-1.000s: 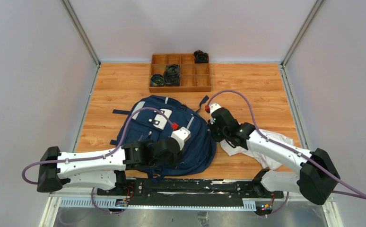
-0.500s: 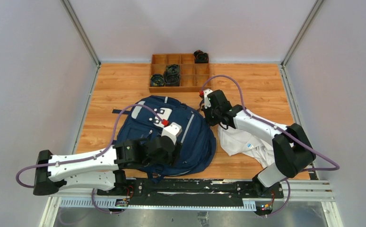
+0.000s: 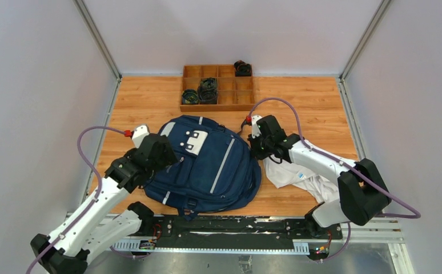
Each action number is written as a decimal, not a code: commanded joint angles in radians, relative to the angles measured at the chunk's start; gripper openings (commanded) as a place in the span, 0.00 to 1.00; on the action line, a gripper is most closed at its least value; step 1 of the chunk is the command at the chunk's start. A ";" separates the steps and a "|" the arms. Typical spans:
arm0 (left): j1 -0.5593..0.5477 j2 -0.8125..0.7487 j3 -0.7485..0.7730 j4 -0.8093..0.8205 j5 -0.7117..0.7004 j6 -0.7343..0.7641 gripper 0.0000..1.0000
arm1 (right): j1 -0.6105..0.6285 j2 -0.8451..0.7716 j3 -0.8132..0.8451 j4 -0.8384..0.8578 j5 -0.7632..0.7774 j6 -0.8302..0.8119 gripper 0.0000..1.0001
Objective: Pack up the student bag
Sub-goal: Zip the student bag at the center of the board, then adjust the student bag at the center of the board.
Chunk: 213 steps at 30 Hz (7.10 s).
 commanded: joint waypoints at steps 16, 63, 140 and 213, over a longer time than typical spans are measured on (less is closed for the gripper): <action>0.313 0.384 0.003 0.361 0.160 0.161 0.82 | -0.011 0.011 0.029 0.089 0.007 -0.018 0.00; -0.554 0.483 0.132 0.590 0.116 0.495 0.00 | -0.027 0.044 0.201 -0.132 -0.340 -0.079 0.00; -0.313 0.389 0.240 0.539 0.008 0.331 0.42 | -0.227 -0.462 -0.274 0.084 -0.342 0.452 0.75; -0.400 0.078 0.198 0.142 0.161 0.378 0.63 | -0.152 0.446 1.000 -0.409 -0.044 0.013 0.56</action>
